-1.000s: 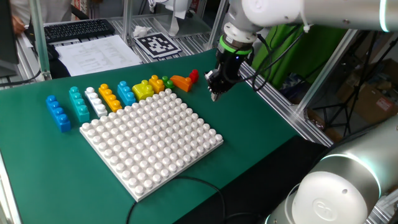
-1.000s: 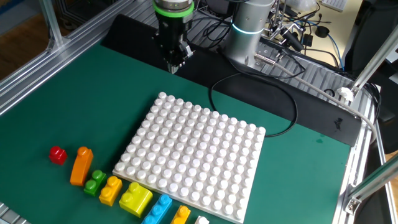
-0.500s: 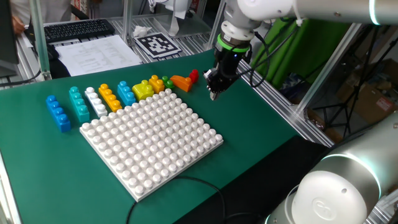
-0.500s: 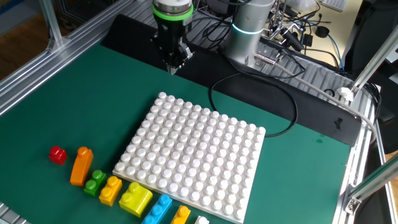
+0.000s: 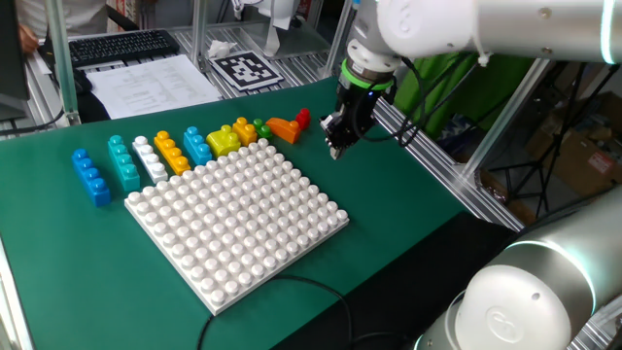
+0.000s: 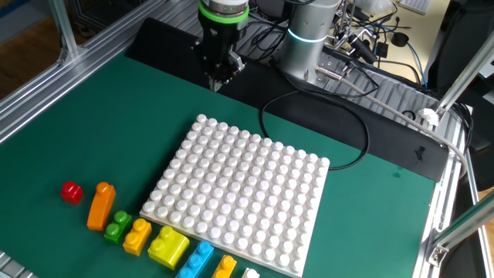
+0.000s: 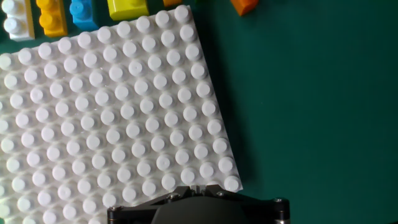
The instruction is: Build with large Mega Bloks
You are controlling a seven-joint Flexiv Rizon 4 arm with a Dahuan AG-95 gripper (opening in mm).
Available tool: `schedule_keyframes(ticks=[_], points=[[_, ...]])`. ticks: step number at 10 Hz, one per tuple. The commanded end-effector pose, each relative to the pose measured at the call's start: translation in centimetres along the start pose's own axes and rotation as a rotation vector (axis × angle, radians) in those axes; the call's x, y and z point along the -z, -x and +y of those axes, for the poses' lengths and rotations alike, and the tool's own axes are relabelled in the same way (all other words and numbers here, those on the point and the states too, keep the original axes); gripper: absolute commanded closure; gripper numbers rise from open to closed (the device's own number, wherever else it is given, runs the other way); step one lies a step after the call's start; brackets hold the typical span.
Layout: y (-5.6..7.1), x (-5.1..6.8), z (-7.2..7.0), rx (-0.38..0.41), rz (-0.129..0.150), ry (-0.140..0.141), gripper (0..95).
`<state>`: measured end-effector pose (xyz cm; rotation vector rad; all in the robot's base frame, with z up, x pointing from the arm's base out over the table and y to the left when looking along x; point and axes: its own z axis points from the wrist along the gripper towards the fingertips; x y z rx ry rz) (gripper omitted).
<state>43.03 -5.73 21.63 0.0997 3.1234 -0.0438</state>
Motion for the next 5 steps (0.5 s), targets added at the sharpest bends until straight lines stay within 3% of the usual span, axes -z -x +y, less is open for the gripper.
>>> schedule_keyframes(ticks=[1, 2, 5], points=[[-0.41, 0.19, 0.17, -0.002, -0.008, -0.011, 95.0], [-0.55, 0.32, 0.35, 0.022, -0.004, -0.038, 95.0], [-0.56, 0.33, 0.37, 0.009, 0.0, -0.037, 95.0]])
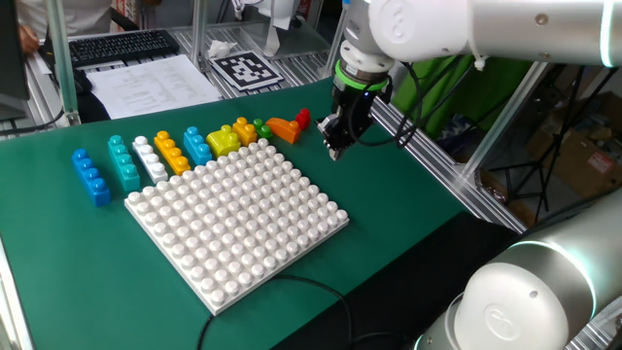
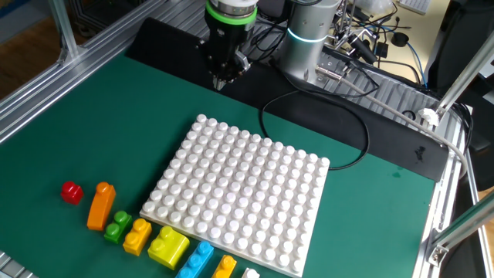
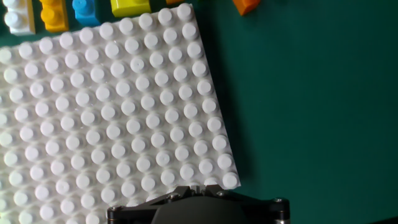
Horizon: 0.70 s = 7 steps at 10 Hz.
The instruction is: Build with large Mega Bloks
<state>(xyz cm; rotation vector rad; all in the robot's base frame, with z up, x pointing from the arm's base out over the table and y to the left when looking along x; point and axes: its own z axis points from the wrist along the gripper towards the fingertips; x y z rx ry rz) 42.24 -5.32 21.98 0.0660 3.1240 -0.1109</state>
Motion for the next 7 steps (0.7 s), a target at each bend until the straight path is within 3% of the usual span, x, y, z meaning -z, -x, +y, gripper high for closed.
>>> schedule_keyframes(ticks=[1, 7], points=[[0.26, -0.04, 0.01, -0.014, 0.001, 0.005, 95.0], [0.26, -0.04, 0.01, -0.024, 0.004, 0.018, 95.0]])
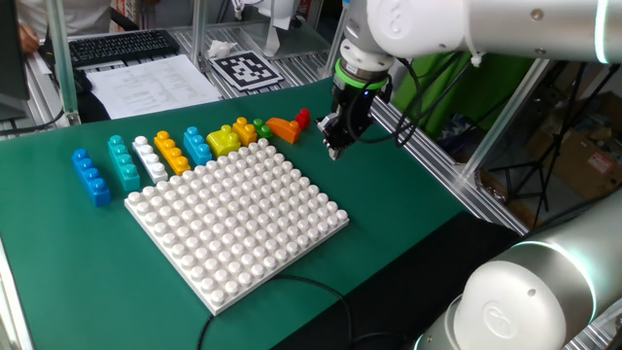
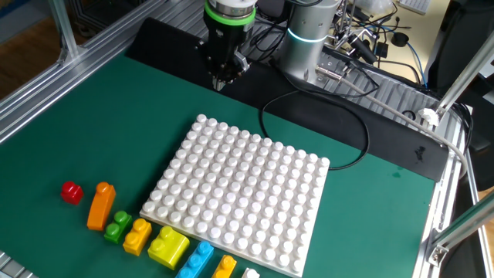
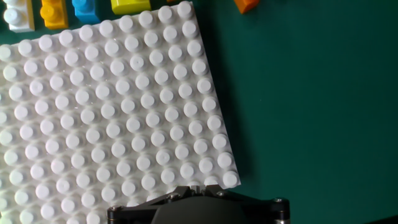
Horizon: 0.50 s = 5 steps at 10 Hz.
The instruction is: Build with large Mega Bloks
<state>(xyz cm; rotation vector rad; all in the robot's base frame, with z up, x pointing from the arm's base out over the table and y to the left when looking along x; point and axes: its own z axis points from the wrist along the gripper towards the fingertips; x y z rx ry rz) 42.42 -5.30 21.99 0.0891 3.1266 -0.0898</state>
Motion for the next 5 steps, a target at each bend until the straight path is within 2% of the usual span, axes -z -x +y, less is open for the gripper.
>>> schedule_keyframes(ticks=[1, 5], points=[[0.07, -0.05, -0.02, -0.01, 0.001, 0.004, 95.0], [0.07, -0.05, -0.02, 0.001, 0.033, 0.004, 95.0]])
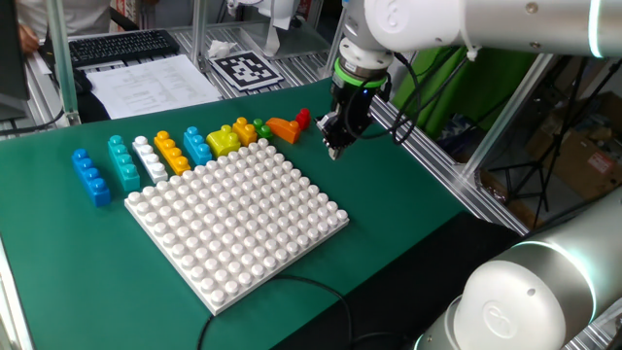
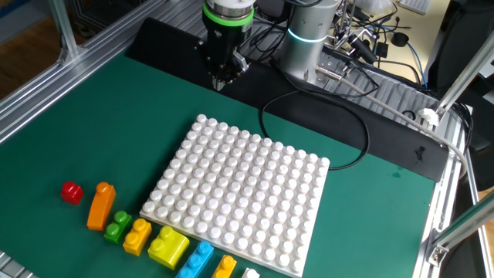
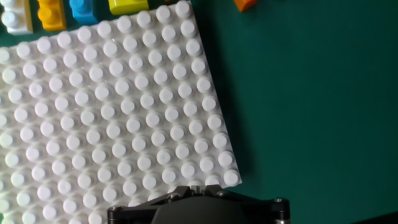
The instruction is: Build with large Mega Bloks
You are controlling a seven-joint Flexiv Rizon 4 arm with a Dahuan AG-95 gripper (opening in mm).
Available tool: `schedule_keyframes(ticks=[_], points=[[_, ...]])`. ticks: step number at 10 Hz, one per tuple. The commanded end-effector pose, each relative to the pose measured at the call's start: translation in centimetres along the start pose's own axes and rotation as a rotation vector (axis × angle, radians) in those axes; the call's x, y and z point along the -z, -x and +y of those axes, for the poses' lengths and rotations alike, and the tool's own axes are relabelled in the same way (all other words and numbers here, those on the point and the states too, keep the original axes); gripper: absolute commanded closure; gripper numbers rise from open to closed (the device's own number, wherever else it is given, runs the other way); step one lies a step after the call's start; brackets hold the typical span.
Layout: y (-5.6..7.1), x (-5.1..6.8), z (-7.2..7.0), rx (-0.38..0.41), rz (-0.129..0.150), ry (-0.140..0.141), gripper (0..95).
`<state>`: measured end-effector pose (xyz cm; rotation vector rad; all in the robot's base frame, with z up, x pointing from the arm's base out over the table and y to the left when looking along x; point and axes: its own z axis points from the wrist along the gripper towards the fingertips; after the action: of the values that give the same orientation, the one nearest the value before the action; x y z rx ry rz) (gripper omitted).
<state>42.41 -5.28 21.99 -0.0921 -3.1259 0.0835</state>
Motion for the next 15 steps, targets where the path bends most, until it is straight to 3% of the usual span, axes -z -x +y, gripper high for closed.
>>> schedule_keyframes(ticks=[1, 3, 5, 7, 10, 11, 12, 15], points=[[0.09, -0.05, -0.04, 0.003, 0.012, 0.002, 95.0], [0.09, -0.05, -0.04, 0.005, 0.016, 0.013, 95.0], [0.09, -0.05, -0.04, 0.001, -0.002, 0.023, 95.0], [0.09, -0.05, -0.04, -0.01, 0.013, 0.022, 95.0], [0.09, -0.05, -0.04, -0.015, -0.016, 0.025, 95.0], [0.09, -0.05, -0.04, -0.031, -0.017, 0.037, 95.0], [0.09, -0.05, -0.04, -0.064, -0.014, 0.07, 95.0], [0.09, -0.05, -0.04, -0.054, -0.017, 0.045, 95.0]])
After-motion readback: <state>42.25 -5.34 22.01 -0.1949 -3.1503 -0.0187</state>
